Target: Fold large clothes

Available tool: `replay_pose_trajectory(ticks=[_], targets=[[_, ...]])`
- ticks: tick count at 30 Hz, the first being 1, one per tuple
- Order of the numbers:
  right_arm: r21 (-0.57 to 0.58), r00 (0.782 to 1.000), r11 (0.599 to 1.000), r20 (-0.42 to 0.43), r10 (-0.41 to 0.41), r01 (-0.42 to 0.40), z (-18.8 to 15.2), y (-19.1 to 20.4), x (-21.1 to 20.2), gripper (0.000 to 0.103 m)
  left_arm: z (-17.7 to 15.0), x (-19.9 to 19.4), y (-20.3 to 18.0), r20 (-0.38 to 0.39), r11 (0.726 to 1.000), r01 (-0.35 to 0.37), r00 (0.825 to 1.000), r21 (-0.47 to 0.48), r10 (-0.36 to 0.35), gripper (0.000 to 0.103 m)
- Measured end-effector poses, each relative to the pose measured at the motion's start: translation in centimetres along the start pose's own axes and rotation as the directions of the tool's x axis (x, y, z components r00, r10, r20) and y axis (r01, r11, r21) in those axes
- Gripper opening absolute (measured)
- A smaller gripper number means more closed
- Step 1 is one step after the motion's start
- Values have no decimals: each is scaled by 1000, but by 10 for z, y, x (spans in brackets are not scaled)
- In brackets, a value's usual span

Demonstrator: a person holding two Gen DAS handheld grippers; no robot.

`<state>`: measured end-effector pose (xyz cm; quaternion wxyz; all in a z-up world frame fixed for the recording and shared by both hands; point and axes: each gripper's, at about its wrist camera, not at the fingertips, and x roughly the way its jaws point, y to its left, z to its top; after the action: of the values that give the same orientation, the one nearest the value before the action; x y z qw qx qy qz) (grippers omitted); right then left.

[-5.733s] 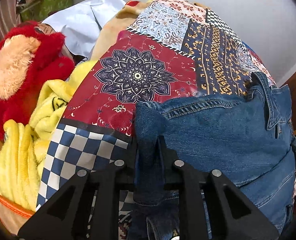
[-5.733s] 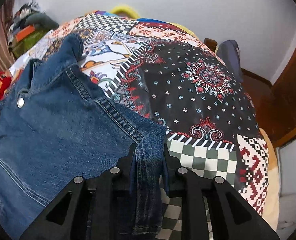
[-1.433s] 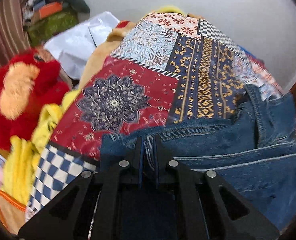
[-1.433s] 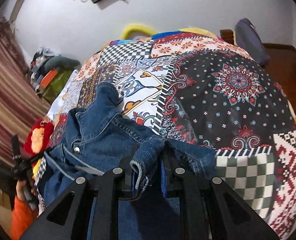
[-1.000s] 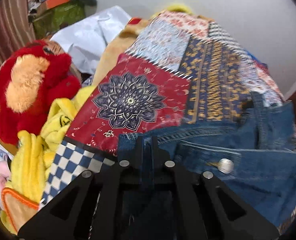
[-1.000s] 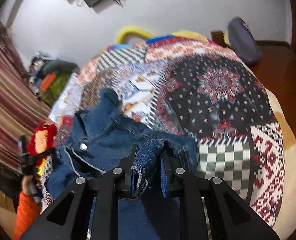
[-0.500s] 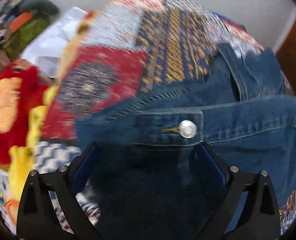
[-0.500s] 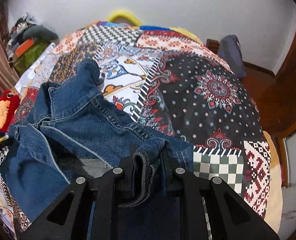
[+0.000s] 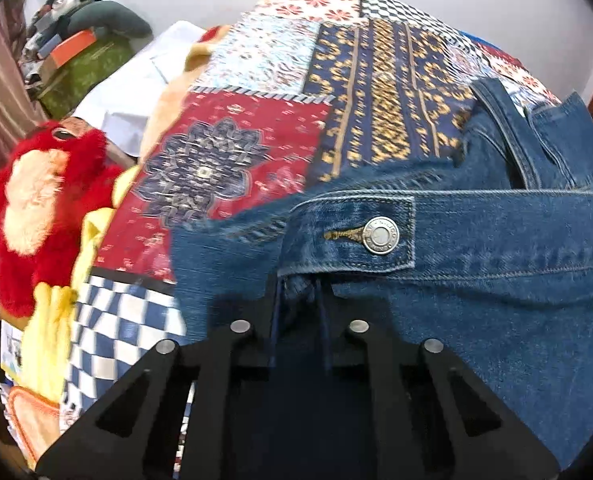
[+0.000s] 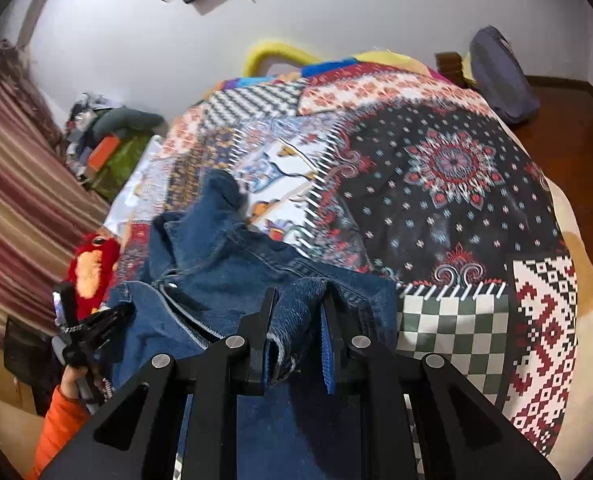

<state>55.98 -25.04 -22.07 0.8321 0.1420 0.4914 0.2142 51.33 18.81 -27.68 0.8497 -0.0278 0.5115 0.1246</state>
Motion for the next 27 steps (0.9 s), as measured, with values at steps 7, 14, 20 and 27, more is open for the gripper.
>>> replay_pose_trajectory(ticks=[7,14,20,27], targets=[[9,999,999,16,35,-35,1,1,-17,14,11,-9,15,8,999,-37,999,-14,38,12],[27,922,943,203,-329,331,7,-28,-75,15,4,5,14,-12,992,-126,992,16,126,10],[-43,936,938,106,-337,343,-8,-43,-92,15,8,-30,20,54,996,-87,995,-14,88,10],[-239,964,934,51,-260,265,-40,20,-44,15,10,-91,9,138,999,20,990,34,-24,55]])
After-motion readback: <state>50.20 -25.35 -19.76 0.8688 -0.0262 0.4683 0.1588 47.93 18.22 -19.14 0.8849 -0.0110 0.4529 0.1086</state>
